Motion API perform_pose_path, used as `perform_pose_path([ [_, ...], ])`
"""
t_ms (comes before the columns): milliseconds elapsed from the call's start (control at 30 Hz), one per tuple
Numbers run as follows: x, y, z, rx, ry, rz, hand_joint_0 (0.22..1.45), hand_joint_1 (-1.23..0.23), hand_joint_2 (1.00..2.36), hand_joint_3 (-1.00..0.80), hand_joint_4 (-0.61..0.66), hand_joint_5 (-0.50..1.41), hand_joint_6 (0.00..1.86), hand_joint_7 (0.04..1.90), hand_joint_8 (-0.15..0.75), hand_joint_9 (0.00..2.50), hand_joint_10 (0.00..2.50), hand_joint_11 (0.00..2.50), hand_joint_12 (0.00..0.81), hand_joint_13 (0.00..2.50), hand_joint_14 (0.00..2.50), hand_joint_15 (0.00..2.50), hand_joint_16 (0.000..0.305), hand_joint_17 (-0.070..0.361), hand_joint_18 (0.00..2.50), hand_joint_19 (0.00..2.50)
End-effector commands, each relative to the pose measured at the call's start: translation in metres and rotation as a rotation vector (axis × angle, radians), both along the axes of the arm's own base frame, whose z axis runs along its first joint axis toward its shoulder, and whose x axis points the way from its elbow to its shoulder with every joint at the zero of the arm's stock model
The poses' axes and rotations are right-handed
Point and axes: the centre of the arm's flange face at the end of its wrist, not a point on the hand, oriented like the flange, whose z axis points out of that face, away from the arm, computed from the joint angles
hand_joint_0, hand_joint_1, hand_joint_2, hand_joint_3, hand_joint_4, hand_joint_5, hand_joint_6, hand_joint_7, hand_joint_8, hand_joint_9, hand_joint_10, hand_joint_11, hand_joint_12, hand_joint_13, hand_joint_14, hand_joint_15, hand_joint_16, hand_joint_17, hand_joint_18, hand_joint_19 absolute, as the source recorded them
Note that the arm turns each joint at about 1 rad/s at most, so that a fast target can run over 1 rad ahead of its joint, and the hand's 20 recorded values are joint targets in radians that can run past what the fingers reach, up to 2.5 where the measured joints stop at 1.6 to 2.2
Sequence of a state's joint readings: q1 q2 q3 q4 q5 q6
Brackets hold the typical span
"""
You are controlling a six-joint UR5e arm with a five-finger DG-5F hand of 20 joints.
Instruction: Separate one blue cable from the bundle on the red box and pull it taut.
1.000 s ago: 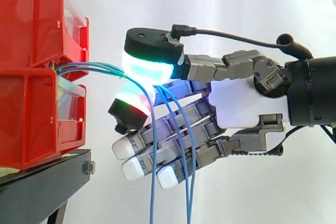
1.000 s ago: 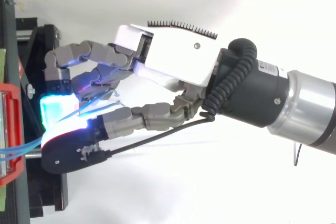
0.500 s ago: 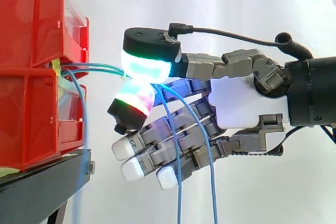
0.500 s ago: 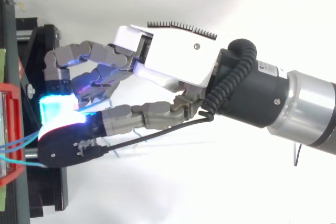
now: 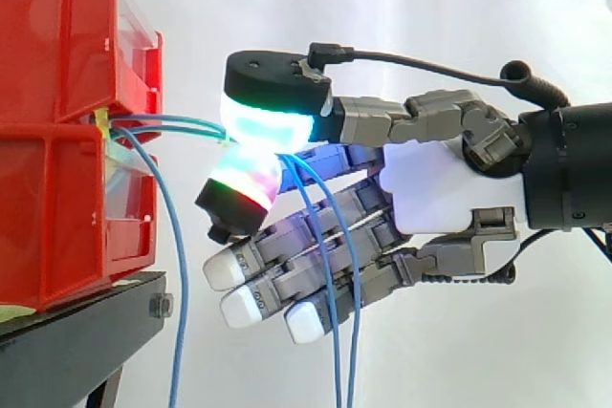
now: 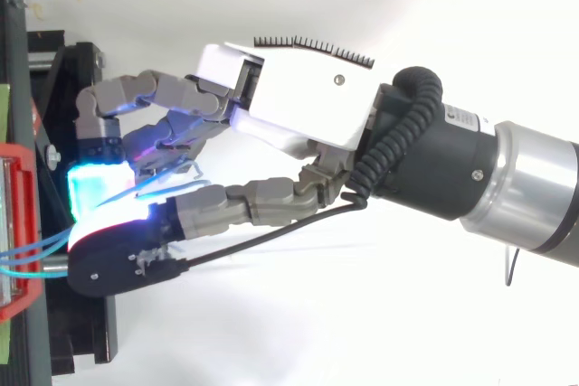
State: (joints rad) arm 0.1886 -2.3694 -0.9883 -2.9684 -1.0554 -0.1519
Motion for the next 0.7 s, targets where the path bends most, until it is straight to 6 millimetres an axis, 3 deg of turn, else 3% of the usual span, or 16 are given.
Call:
perform_pose_path([
  [0,0.0000,0.0000,-0.0003,0.000,0.001,0.000,0.59,-0.74,1.01,-0.37,0.24,-0.09,0.50,1.38,0.349,0.91,0.01,0.46,0.415,0.77,0.01,0.36,0.056,0.127,0.75,0.63],
  [133,0.0000,0.0000,-0.0003,0.000,0.001,0.000,0.58,-0.69,1.00,-0.47,0.26,-0.08,0.50,1.40,0.354,0.94,0.01,0.47,0.418,0.79,0.01,0.35,0.056,0.126,0.76,0.63],
  [667,0.0000,0.0002,-0.0003,0.003,0.001,0.001,0.56,-0.63,1.00,-0.50,0.25,-0.07,0.50,1.40,0.360,0.95,0.01,0.46,0.424,0.80,0.01,0.35,0.057,0.128,0.78,0.63],
])
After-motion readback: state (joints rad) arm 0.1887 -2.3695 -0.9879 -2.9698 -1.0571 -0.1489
